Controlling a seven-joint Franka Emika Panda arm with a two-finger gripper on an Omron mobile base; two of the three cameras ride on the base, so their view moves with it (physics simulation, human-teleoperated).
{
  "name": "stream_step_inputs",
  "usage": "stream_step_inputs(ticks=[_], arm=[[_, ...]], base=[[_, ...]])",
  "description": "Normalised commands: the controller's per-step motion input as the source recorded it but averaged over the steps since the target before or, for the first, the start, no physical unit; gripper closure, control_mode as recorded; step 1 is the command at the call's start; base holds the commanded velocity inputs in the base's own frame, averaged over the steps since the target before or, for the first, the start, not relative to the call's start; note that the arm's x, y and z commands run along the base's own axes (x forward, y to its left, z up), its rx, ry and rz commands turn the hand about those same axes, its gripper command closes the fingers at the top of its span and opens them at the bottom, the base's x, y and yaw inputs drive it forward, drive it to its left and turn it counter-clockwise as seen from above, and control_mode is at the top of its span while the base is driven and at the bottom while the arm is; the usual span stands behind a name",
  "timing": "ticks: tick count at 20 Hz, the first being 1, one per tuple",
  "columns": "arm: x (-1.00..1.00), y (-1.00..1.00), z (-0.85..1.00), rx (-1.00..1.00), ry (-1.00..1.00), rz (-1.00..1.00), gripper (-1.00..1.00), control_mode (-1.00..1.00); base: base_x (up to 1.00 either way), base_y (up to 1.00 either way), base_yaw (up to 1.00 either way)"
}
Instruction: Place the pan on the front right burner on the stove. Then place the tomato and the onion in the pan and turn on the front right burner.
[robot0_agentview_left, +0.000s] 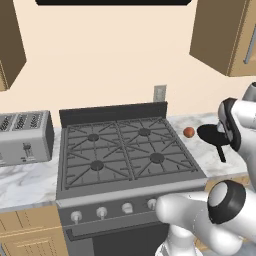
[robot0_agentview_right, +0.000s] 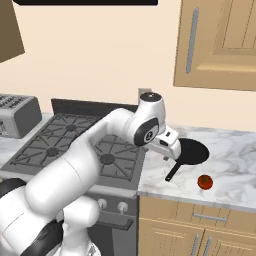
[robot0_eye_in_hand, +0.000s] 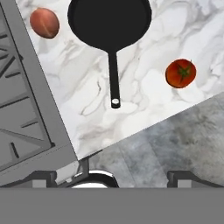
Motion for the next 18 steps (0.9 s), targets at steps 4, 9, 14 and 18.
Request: stream_step_inputs(ticks=[4,9,14,18], arm=[[0.0,-0.05,-0.46,0.0,0.0,-0.03,-1.0,-1.0],[0.0,-0.05,-0.41,0.0,0.0,-0.02,-1.0,-1.0],[0.01,-0.04,-0.35,0.0,0.0,-0.02,-1.0,-1.0],[0.09,-0.03,-0.28,0.0,0.0,-0.01,-1.0,-1.0]], base=[[0.0,0.0,0.0],[0.0,0.0,0.0],[0.0,0.0,0.0],[0.0,0.0,0.0]])
